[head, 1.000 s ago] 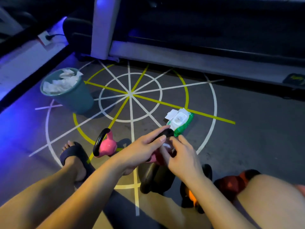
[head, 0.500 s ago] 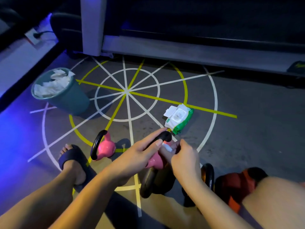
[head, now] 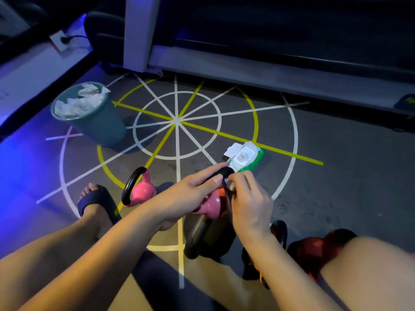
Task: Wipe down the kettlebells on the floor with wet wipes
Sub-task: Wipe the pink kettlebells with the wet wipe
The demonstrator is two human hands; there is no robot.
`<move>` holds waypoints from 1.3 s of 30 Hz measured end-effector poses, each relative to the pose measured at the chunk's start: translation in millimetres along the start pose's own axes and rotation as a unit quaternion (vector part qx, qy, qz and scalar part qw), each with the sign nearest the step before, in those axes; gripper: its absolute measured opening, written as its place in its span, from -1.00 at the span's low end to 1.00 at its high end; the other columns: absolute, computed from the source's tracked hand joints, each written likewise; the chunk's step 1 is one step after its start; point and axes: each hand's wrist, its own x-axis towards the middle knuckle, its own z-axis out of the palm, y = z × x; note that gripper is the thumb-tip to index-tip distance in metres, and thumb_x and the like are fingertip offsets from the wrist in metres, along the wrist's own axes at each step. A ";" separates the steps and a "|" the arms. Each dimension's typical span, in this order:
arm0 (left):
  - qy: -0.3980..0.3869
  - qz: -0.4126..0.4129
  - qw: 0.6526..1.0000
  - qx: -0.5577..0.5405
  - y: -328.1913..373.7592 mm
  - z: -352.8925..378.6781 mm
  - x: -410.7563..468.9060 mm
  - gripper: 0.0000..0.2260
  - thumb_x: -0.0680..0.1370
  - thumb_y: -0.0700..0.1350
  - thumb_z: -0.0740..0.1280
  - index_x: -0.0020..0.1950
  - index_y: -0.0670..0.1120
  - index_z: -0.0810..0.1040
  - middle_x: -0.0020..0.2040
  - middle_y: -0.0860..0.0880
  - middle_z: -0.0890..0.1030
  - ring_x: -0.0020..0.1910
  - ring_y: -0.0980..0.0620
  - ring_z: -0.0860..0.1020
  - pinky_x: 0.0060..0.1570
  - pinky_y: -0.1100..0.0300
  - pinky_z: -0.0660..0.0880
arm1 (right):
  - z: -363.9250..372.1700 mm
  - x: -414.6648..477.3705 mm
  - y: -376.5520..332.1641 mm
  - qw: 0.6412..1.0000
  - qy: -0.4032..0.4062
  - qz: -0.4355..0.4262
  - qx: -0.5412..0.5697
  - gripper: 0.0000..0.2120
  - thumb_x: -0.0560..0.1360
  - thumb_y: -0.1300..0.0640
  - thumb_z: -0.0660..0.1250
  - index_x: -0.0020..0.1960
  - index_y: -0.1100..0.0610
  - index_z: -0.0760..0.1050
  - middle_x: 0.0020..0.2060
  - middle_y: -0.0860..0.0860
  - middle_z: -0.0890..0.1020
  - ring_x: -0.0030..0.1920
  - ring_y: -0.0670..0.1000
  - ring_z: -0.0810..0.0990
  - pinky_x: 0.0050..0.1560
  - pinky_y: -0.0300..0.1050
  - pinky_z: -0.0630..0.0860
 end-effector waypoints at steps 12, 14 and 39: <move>0.014 -0.014 1.000 0.007 5.8 3.5 5.8 -0.73 0.70 0.08 0.21 0.36 0.36 0.50 0.33 0.11 0.58 0.26 0.06 0.58 0.30 0.05 0.53 | 10.0 12.2 -0.5 0.844 -0.204 0.402 0.290 -0.71 0.48 -0.02 0.45 -0.30 0.08 0.45 -0.41 0.01 0.56 -0.34 0.08 0.52 -0.37 -0.12 0.38; 0.018 -0.020 1.000 -0.005 7.9 2.8 5.8 -0.72 0.71 0.06 0.20 0.39 0.31 0.50 0.29 0.11 0.61 0.21 0.09 0.61 0.22 0.12 0.57 | 6.4 10.8 -5.3 0.939 -0.156 0.275 0.132 -0.75 0.53 -0.01 0.37 -0.24 0.07 0.41 -0.34 -0.02 0.54 -0.32 0.09 0.48 -0.39 -0.10 0.31; 0.012 -0.012 1.000 -0.004 1.0 -3.8 -3.4 -0.74 0.70 0.10 0.20 0.33 0.37 0.52 0.24 0.10 0.65 0.24 -0.02 0.62 0.26 0.00 0.55 | 14.4 -10.4 -14.5 0.921 -0.039 0.222 0.319 -0.68 0.55 0.35 0.26 -0.28 0.02 0.49 -0.36 -0.15 0.52 -0.32 -0.20 0.43 -0.31 -0.41 0.31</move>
